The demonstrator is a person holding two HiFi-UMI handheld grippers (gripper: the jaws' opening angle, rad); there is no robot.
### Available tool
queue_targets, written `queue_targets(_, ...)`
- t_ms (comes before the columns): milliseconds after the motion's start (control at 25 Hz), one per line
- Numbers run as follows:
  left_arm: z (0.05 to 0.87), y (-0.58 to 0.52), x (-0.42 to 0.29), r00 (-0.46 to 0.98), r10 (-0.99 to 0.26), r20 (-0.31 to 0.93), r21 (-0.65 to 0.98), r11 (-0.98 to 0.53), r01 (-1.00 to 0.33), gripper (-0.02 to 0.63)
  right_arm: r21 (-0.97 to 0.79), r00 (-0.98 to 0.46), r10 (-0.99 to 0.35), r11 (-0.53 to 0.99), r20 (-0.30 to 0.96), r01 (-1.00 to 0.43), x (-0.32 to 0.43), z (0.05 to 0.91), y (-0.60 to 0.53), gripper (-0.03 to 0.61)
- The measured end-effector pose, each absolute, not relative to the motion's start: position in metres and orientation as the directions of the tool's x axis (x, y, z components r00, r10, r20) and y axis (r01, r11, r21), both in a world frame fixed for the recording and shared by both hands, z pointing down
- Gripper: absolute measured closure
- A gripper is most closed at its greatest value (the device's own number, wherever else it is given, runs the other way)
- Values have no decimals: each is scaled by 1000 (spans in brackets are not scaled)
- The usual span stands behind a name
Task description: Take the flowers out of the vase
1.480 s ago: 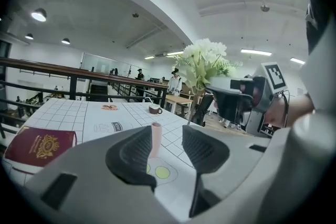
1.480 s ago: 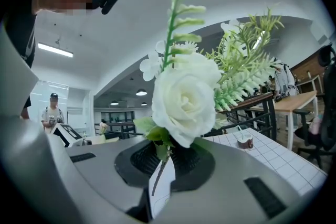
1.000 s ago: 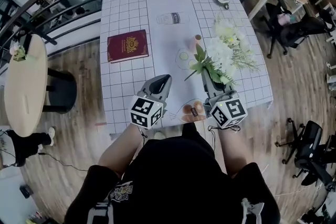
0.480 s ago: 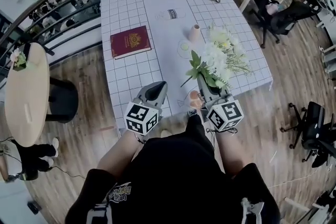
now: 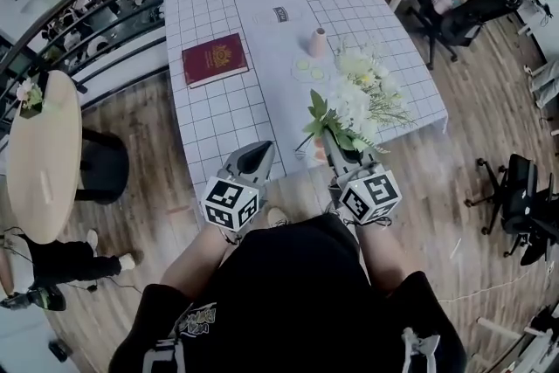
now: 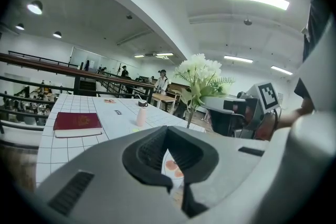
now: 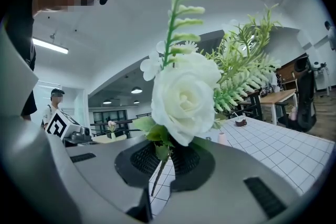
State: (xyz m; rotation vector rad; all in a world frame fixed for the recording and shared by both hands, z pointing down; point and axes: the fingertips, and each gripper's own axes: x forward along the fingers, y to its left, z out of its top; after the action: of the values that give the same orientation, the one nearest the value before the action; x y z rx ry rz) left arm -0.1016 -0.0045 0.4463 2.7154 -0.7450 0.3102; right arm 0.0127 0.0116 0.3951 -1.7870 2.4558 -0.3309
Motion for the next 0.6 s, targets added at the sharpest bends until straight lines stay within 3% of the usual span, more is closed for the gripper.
queue_targets(600,441,18,-93,834,-479,273,230,-810,-540,606,-242,-345,-936,320,69,-916,6,405,53,538)
